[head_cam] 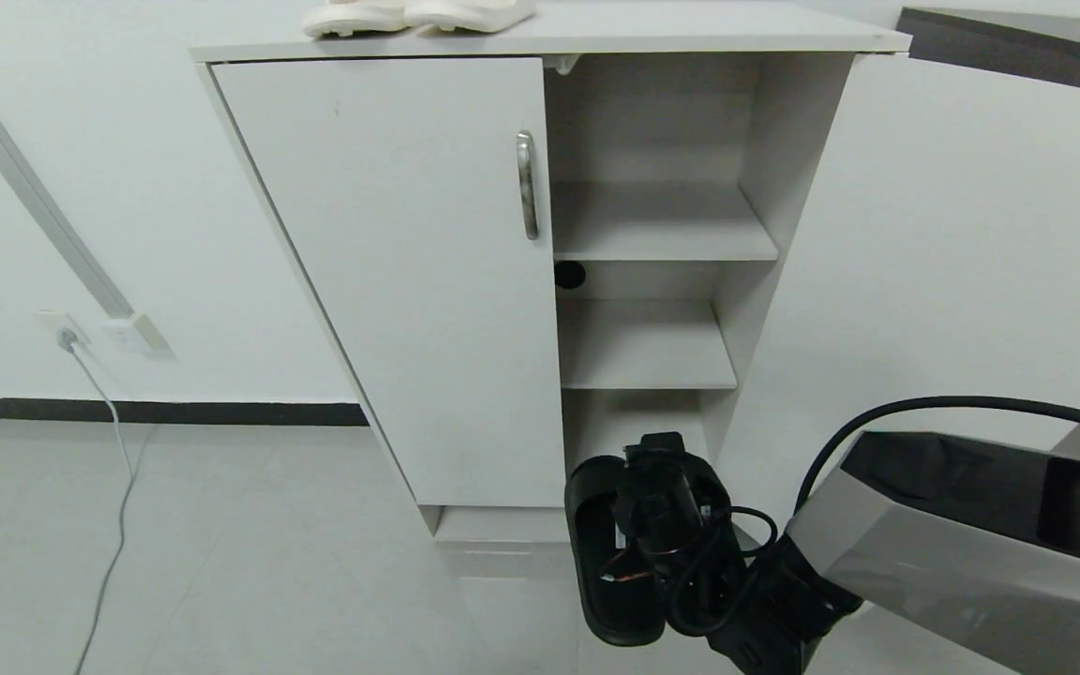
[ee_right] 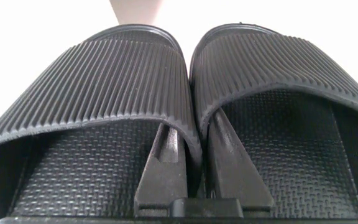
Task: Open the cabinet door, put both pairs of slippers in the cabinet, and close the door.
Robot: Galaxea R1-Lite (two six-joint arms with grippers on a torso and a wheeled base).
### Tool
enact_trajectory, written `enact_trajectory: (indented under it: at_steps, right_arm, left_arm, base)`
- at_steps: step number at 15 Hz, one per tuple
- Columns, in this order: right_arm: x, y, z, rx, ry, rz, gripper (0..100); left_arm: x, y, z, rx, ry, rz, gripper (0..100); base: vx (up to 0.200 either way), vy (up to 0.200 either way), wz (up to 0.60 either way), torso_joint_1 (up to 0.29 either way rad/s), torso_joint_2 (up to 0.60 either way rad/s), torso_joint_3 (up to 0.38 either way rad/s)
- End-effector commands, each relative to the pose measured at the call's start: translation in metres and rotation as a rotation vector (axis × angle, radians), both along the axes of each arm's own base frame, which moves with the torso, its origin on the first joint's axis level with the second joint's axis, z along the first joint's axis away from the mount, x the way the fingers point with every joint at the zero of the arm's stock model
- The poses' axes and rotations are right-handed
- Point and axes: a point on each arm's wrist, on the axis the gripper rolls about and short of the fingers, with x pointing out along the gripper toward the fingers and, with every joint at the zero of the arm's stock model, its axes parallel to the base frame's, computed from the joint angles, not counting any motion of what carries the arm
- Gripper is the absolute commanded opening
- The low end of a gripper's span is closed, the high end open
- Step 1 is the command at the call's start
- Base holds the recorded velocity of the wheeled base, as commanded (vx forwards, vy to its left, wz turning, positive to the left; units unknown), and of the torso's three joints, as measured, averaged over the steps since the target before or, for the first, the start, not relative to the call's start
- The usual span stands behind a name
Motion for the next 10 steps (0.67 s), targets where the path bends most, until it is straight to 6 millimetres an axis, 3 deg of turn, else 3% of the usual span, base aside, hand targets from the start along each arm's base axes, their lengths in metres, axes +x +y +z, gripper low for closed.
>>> enact_trajectory:
  at_steps: [1,3,6,10]
  right_arm:
    - [0.005,-0.002,-0.003,-0.007,-0.023,-0.006,0]
    - [0.001,-0.007,-0.002,-0.039,-0.114,0.020,0]
    - [0.015,-0.013,-0.011,-0.064,-0.273,0.009,0]
    - [0.022,-0.018,-0.005,-0.043,-0.328,-0.018,0]
  left_arm:
    - [0.000,0.000,0.000,0.000,0.001,0.000,0]
    - [0.000,0.000,0.000,0.000,0.000,0.001,0]
    - [0.000,0.000,0.000,0.000,0.000,0.004,0]
    - [0.000,0.000,0.000,-0.001,0.000,0.004,0]
  base:
    - [0.000,0.000,0.00,0.002,0.01,-0.203]
    - [0.000,0.000,0.00,0.005,0.00,-0.100]
    - [0.000,0.000,0.00,0.000,0.00,0.000]
    - [0.000,0.000,0.00,0.000,0.00,0.000]
